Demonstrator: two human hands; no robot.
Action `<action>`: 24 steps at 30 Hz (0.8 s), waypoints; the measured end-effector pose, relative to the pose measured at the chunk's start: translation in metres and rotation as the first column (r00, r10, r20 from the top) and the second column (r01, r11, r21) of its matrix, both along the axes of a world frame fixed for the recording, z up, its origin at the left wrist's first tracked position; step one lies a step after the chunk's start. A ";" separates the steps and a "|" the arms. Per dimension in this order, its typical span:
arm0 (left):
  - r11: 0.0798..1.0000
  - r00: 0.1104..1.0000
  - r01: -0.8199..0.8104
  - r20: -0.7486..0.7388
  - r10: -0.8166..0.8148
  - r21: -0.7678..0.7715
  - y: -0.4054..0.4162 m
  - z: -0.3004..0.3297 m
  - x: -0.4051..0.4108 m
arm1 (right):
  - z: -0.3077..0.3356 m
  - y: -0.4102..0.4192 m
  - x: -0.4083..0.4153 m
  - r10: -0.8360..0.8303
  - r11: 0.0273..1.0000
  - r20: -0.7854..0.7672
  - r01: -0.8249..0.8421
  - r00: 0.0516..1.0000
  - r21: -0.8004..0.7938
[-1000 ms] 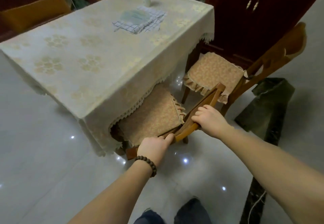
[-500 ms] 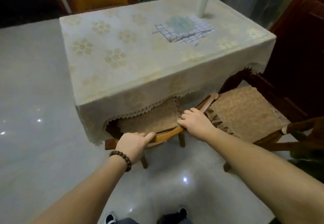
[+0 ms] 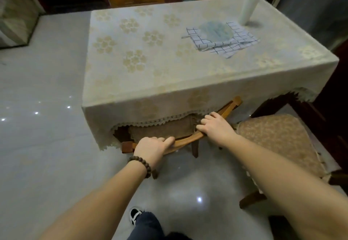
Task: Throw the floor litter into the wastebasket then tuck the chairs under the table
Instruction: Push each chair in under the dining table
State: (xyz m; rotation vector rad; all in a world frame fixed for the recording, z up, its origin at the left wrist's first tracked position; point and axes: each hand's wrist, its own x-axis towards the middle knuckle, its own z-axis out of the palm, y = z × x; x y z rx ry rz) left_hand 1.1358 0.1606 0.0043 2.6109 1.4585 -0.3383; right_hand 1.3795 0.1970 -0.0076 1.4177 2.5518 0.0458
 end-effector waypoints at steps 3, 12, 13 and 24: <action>0.999 0.999 -0.035 0.009 0.035 0.018 0.012 0.003 0.019 | 0.002 0.022 0.013 -0.023 0.999 0.030 0.024 0.999 -0.028; 0.998 0.998 -0.059 0.002 0.059 0.008 0.056 0.001 0.069 | 0.012 0.085 0.045 -0.018 0.998 0.138 0.025 0.990 -0.052; 0.999 0.999 -0.046 0.007 0.046 0.010 0.058 0.000 0.071 | 0.011 0.087 0.047 -0.010 0.998 0.133 0.017 0.991 -0.053; 0.910 0.913 -0.313 0.351 0.210 0.271 0.052 -0.015 0.068 | 0.014 0.101 0.071 0.097 0.992 -0.030 -0.099 0.995 -0.074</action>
